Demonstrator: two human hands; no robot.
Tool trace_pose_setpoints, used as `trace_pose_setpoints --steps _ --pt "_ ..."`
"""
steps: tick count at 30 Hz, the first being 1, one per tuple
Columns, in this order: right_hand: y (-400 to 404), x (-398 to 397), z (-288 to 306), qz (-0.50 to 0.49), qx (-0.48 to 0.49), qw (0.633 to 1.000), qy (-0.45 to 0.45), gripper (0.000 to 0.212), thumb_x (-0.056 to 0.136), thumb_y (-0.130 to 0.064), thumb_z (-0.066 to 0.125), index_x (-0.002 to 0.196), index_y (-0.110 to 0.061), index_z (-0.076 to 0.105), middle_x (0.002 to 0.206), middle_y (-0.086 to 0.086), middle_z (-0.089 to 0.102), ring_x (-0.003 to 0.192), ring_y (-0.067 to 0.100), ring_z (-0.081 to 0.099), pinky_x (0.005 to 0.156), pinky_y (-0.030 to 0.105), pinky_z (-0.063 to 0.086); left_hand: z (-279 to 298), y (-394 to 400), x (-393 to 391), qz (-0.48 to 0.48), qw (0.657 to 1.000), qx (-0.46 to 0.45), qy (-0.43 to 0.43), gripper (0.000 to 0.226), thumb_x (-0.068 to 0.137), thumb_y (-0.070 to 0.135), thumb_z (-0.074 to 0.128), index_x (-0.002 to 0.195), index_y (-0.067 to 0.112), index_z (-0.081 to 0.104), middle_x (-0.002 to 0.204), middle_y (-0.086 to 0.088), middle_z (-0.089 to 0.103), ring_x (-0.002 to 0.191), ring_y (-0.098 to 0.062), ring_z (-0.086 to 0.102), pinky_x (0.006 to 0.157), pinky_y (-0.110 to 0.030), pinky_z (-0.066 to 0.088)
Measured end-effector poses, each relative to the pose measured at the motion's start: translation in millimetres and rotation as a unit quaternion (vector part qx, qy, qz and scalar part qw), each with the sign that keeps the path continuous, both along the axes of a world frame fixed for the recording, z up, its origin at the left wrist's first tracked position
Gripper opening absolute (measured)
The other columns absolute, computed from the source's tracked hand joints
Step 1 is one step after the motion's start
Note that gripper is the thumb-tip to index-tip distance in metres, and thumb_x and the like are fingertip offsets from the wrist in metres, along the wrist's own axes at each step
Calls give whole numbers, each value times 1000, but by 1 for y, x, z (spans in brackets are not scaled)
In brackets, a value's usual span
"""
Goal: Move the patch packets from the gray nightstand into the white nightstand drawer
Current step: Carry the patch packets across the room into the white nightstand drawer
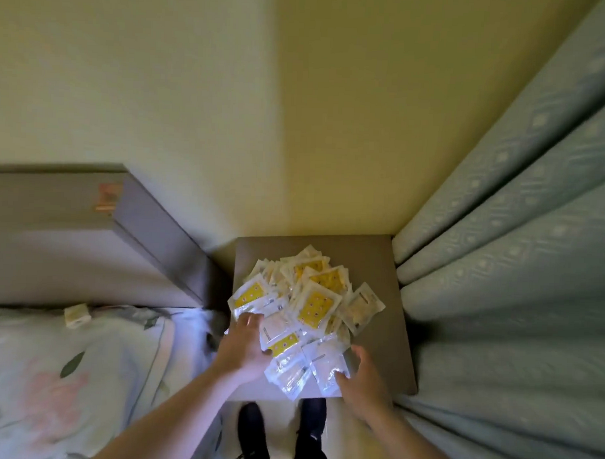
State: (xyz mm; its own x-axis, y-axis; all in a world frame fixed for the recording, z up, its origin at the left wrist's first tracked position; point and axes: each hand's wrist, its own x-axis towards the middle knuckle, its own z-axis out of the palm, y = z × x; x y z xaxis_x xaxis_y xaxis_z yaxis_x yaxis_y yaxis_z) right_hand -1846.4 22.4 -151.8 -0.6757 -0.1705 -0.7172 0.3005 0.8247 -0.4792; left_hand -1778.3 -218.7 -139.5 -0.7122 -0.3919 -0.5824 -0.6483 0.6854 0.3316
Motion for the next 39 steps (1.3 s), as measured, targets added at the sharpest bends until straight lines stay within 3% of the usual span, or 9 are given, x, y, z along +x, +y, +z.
trace_pose_setpoints --steps 7,10,12,15,19,24,28,35,39 --pt "-12 2 -84 -44 40 998 26 61 84 -30 76 138 -28 46 128 -6 52 106 19 62 87 34 51 -97 -10 -17 -53 995 -82 30 63 88 49 67 142 22 50 161 2 31 148 -23 27 119 -39 31" --pt "-16 6 -102 -48 50 996 60 54 82 -30 80 126 -30 48 121 -9 51 101 17 61 77 33 50 -117 -12 -18 -59 990 -112 68 41 85 46 71 116 22 63 147 1 42 139 -25 38 113 -39 37" --pt "-17 10 -112 -59 50 994 80 50 81 -32 81 118 -34 48 117 -11 50 94 16 63 69 32 48 -125 -12 -19 -51 986 -130 90 39 77 44 80 103 22 61 132 0 52 125 -27 48 102 -39 43" --pt "-17 17 -121 -70 51 992 91 44 83 -37 79 115 -35 49 110 -10 57 83 15 63 62 29 45 -127 -13 -22 -34 986 -132 101 63 67 46 89 113 20 55 116 3 59 111 -25 54 93 -37 44" --pt "-16 22 -125 -76 52 991 95 39 86 -36 77 118 -24 57 109 -2 61 85 19 60 63 30 43 -127 -13 -24 -13 990 -105 93 81 66 48 90 129 23 46 124 6 55 116 -23 51 99 -36 41" --pt "-9 27 -118 -85 37 993 75 20 88 -36 76 100 -23 66 99 -5 64 83 19 61 63 32 47 -125 -11 -25 -16 991 -105 77 85 70 42 88 140 26 43 139 7 51 127 -23 42 104 -36 35" --pt "-3 31 -91 -172 -19 983 52 11 87 -32 77 89 -27 67 85 -9 71 77 12 66 56 28 46 -124 -10 -26 -23 992 -96 77 85 70 42 88 141 31 43 141 10 50 129 -22 39 107 -38 33" --pt "-40 -23 -68 -222 -158 961 56 24 93 -24 74 116 -21 65 104 -7 73 90 5 69 54 11 48 -115 -5 -33 -36 994 -91 57 78 79 23 80 148 26 43 144 3 44 132 -22 41 110 -37 32" --pt "-71 -50 -82 -226 -172 958 46 27 92 -22 75 116 -22 64 106 -8 70 92 8 69 59 13 51 -113 -8 -30 -30 995 -53 79 70 81 27 81 144 21 51 136 2 51 118 -21 59 102 -34 46"
